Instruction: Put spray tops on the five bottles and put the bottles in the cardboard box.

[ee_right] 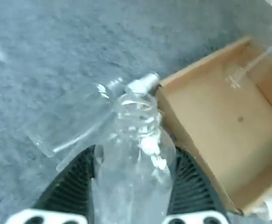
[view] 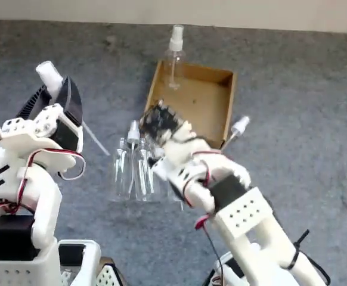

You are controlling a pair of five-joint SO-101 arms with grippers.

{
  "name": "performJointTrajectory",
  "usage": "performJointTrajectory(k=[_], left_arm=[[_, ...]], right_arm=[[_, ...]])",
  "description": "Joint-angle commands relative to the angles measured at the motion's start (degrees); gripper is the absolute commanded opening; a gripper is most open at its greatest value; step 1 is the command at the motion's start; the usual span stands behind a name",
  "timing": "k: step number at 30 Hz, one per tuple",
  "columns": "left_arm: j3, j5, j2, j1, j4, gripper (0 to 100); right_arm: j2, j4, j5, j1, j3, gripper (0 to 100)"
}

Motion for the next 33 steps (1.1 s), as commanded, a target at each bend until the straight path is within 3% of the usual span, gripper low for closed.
performJointTrajectory(k=[1, 6, 14, 21, 33], left_arm=[[-1.10, 4.31, -0.48, 0.92, -1.85, 0], [-1.27, 5.19, -0.57, 1.19, -2.02, 0], [4.79, 10.29, -0.57, 2.15, -4.48, 0], [13.93, 10.02, -0.57, 7.34, -10.64, 0], [25.89, 4.04, -0.57, 12.35, -10.55, 0]], right_arm=[[-7.08, -11.38, -0.70, -3.82, 8.22, 0.5], [-10.77, -14.64, -0.70, -6.11, 16.92, 0.5], [-11.03, -14.73, -0.70, -6.20, 17.10, 0.5], [-11.12, -14.73, -0.70, -6.20, 17.10, 0.5], [-11.21, -14.55, -0.53, -6.20, 17.27, 0.5]])
